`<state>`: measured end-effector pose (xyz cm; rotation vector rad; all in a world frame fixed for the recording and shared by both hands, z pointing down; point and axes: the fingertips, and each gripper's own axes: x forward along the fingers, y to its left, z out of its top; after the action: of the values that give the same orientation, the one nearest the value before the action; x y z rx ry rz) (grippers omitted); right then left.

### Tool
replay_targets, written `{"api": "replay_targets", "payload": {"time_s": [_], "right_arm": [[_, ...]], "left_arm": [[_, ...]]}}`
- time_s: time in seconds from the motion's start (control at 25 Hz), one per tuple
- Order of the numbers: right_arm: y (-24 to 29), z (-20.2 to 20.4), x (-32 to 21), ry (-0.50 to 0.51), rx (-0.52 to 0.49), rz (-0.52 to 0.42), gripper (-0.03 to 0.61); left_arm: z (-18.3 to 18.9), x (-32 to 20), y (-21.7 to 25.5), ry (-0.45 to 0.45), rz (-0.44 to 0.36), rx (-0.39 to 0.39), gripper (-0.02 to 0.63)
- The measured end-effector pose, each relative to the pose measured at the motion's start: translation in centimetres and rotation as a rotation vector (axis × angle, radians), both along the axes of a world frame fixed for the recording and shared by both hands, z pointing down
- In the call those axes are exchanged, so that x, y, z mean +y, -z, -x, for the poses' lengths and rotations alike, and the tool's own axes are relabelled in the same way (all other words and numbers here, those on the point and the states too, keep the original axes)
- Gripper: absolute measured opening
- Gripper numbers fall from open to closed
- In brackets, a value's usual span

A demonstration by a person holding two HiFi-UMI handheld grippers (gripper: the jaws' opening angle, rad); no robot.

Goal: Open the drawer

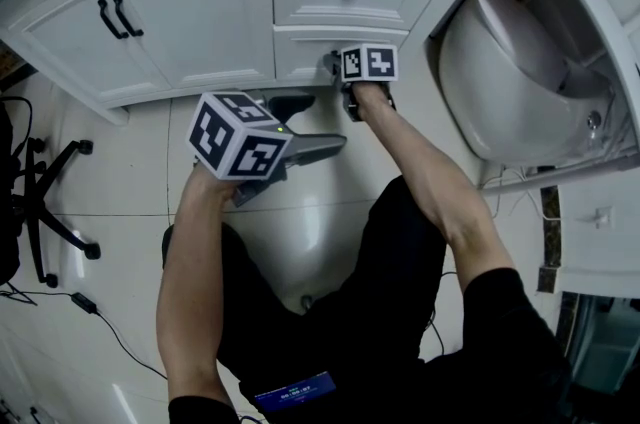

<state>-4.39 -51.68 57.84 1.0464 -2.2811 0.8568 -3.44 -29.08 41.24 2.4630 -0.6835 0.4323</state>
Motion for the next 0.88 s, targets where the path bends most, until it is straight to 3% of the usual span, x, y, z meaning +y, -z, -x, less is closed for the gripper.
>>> {"api": "replay_targets", "payload": {"time_s": [0.88], "right_arm": [[-0.3,-0.3,1.9,0.081,-0.012,0.049,0.173]], "left_arm": [[1.0,0.6,0.2,0.007,-0.012,-0.007,0.374]]}}
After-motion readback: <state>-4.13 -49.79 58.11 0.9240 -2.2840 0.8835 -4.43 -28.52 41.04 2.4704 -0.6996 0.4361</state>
